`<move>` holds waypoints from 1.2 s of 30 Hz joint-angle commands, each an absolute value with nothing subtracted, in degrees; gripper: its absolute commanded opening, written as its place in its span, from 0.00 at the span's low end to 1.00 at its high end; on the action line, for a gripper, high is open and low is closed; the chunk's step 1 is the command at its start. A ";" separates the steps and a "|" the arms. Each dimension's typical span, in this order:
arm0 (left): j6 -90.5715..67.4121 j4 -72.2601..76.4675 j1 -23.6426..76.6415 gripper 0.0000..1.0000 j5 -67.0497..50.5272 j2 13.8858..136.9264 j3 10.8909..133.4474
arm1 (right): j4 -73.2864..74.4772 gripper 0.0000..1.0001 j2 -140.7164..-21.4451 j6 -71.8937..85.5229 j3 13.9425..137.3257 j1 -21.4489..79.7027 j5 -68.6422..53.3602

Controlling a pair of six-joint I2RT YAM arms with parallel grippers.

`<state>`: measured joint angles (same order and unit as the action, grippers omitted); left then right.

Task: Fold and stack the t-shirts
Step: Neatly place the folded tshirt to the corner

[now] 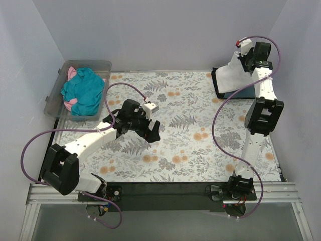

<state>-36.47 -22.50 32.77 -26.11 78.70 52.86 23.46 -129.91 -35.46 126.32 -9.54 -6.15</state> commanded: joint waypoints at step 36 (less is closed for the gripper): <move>-46.58 -20.57 30.33 0.98 -35.24 74.54 57.13 | 11.17 0.98 -119.36 -28.69 119.53 -10.28 -3.00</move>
<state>-44.36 -23.03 31.20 -32.53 78.24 55.11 13.96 -125.64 -37.21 119.11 -10.48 -1.50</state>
